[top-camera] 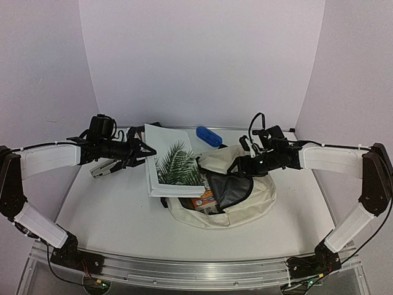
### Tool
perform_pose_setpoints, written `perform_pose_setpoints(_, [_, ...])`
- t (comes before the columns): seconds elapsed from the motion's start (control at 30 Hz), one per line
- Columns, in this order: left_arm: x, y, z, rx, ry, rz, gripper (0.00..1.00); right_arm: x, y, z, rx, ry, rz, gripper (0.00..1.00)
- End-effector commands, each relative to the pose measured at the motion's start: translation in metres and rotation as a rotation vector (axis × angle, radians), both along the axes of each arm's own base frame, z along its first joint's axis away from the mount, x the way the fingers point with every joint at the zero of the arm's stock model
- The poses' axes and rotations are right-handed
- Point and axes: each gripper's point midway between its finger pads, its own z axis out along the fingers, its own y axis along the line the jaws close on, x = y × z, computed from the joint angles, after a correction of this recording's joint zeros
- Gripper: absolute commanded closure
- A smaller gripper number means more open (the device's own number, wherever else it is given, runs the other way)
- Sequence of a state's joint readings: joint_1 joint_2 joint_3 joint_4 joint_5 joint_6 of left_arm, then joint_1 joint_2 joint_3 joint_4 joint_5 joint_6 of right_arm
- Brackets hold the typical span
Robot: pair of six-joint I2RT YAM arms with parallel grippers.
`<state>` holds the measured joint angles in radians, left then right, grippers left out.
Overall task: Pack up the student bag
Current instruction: Place the book in the student bag.
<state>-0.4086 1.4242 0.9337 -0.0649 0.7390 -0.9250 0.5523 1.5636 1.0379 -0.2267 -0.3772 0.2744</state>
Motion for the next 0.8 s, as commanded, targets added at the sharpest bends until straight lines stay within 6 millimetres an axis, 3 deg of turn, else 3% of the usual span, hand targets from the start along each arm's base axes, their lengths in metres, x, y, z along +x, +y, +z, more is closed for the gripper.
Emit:
perform_pose_setpoints(0.0, [-0.001, 0.004, 0.017, -0.019, -0.030, 0.014, 0.80, -0.002, 0.014, 0.005, 0.016, 0.006, 0.063, 0.24])
perform_pose_setpoints(0.17, [-0.003, 0.005, 0.014, -0.010, -0.019, 0.017, 0.79, -0.003, 0.018, 0.003, 0.032, 0.026, 0.077, 0.42])
perform_pose_setpoints(0.33, [-0.009, 0.004, 0.007, -0.007, 0.024, -0.007, 0.79, 0.003, 0.017, 0.013, 0.044, 0.010, 0.037, 0.79])
perform_pose_setpoints(0.43, [-0.015, 0.004, 0.004, -0.006, 0.050, -0.020, 0.79, 0.012, 0.017, 0.032, 0.092, -0.008, -0.034, 1.00])
perform_pose_setpoints(0.6, [-0.026, 0.001, 0.005, -0.056, 0.097, -0.049, 0.79, 0.020, 0.026, 0.087, 0.281, -0.059, -0.110, 1.00])
perform_pose_setpoints(0.77, [-0.032, -0.002, -0.003, -0.077, 0.135, -0.054, 0.79, 0.024, 0.026, 0.113, 0.379, -0.089, -0.153, 1.00])
